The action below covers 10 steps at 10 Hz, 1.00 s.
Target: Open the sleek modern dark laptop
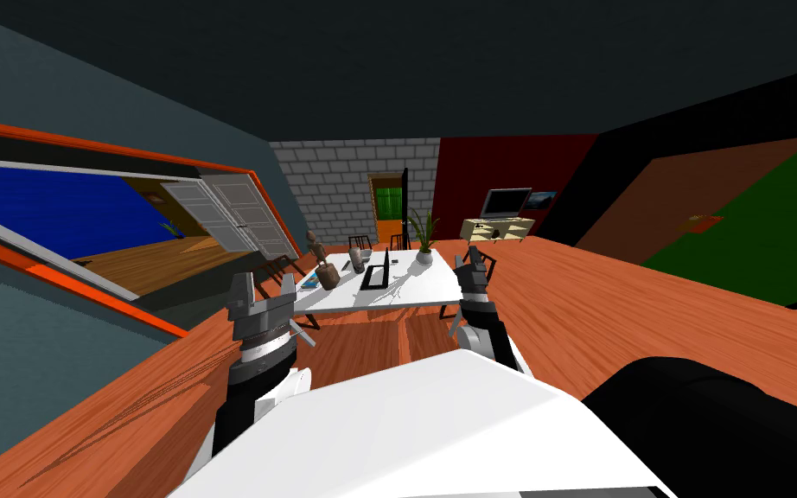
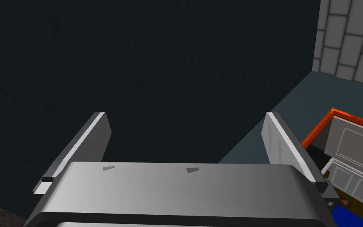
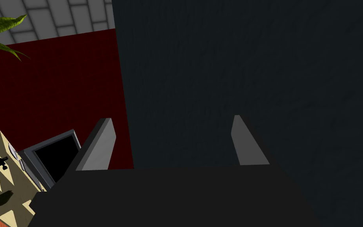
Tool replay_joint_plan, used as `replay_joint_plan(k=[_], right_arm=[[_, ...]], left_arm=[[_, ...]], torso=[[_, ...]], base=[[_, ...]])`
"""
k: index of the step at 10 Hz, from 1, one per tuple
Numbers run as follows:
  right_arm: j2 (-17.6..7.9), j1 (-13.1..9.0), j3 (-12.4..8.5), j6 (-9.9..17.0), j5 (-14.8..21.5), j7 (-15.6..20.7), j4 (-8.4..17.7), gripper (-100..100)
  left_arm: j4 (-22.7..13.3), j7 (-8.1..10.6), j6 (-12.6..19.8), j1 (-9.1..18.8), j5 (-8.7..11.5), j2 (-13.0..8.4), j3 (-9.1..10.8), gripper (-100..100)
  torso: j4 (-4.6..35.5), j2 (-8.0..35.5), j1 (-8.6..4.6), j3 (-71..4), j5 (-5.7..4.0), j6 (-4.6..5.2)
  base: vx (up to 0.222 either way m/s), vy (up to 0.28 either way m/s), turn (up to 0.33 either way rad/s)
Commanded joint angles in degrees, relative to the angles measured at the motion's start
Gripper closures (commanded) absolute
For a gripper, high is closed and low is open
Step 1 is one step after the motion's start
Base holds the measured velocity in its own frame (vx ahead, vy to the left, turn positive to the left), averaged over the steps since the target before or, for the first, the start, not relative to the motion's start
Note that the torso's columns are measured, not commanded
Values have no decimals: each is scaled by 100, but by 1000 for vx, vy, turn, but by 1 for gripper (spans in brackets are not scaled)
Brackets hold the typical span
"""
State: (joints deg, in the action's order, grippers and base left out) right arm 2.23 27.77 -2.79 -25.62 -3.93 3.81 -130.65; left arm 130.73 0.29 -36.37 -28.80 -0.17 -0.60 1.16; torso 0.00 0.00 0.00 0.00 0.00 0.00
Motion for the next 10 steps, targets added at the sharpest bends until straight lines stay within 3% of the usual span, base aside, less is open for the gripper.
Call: replay_joint_plan(k=[1,9,10], right_arm=[[0,0,0,0,0,0,0,0],[0,0,0,-1,0,0,-2,0],[0,0,0,-1,0,0,-2,0]], left_arm=[[0,0,0,0,0,0,0,0],[2,0,-1,0,0,0,0,0],[-25,-5,59,22,-12,-181,4,-100]], torso=[[235,232,0,-467,0,0],[3537,3539,0,-7073,0,0],[3960,3962,0,-7919,0,0]], base=[[0,0,0],[0,0,0],[15,-12,-20]])
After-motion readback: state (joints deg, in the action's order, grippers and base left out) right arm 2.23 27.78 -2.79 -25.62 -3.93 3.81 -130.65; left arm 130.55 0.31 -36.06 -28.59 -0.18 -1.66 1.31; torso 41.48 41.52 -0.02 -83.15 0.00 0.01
